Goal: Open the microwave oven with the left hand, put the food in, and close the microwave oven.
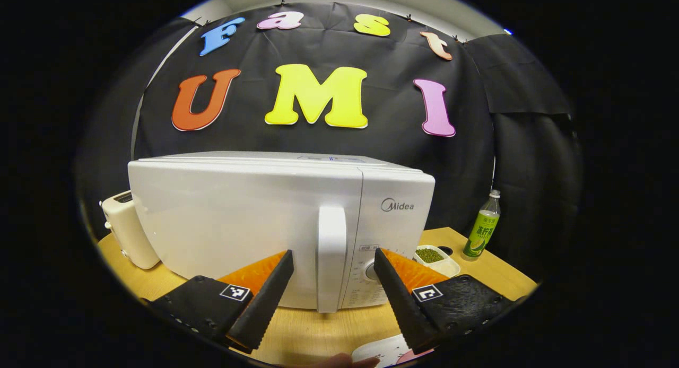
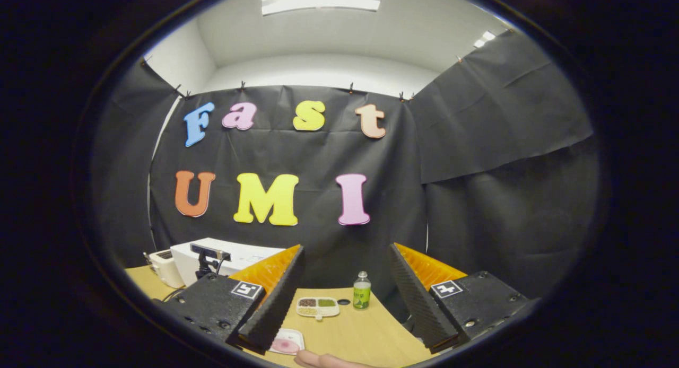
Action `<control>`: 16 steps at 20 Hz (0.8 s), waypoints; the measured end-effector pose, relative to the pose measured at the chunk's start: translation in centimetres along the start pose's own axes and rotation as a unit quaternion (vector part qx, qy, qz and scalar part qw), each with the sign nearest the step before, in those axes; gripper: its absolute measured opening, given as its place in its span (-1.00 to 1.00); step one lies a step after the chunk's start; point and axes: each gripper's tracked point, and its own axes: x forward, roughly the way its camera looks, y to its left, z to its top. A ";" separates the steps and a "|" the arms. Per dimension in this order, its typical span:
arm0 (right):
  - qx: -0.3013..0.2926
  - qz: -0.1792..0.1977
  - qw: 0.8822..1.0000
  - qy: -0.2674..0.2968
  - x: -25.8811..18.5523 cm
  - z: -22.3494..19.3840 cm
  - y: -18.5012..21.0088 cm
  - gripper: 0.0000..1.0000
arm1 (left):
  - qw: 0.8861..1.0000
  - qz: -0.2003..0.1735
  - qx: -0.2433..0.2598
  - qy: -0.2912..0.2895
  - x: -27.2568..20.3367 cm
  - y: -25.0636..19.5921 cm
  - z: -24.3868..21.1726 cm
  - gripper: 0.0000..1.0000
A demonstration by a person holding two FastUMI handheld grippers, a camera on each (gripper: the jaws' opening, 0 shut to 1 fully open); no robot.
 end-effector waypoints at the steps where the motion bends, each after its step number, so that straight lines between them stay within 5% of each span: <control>1: -0.002 -0.002 1.000 0.000 0.4 -0.2 -0.2 0.83 | 1.000 0.005 0.001 -0.005 -0.2 0.3 0.2 0.89; 3: 0.000 0.002 1.000 -0.001 0.9 -0.7 0.0 1.00 | 1.000 0.012 0.010 -0.010 0.2 0.3 0.1 0.82; 4: 0.003 0.003 1.000 0.001 1.2 -1.0 0.0 0.83 | 1.000 0.018 0.016 -0.014 0.2 0.3 0.1 0.82; 6: 0.007 0.005 1.000 0.005 1.8 -1.9 -0.1 0.83 | 0.999 0.020 0.019 -0.019 0.2 0.4 0.2 0.82; 7: 0.012 0.003 1.000 0.000 2.1 -1.9 -0.2 1.00 | 1.000 0.020 0.011 -0.022 0.4 0.3 0.2 0.82; 9: 0.015 -0.007 1.000 -0.008 2.6 -2.2 -0.8 1.00 | 1.000 0.019 0.005 -0.020 0.2 0.3 0.1 0.83; 10: 0.014 -0.012 1.000 -0.009 2.8 -2.7 -1.1 0.82 | 1.000 0.020 0.006 -0.019 0.3 0.4 0.1 0.83; 16: 0.011 -0.012 1.000 0.004 3.4 -3.9 -1.0 0.83 | 1.000 0.021 0.011 -0.019 0.1 0.5 0.0 0.80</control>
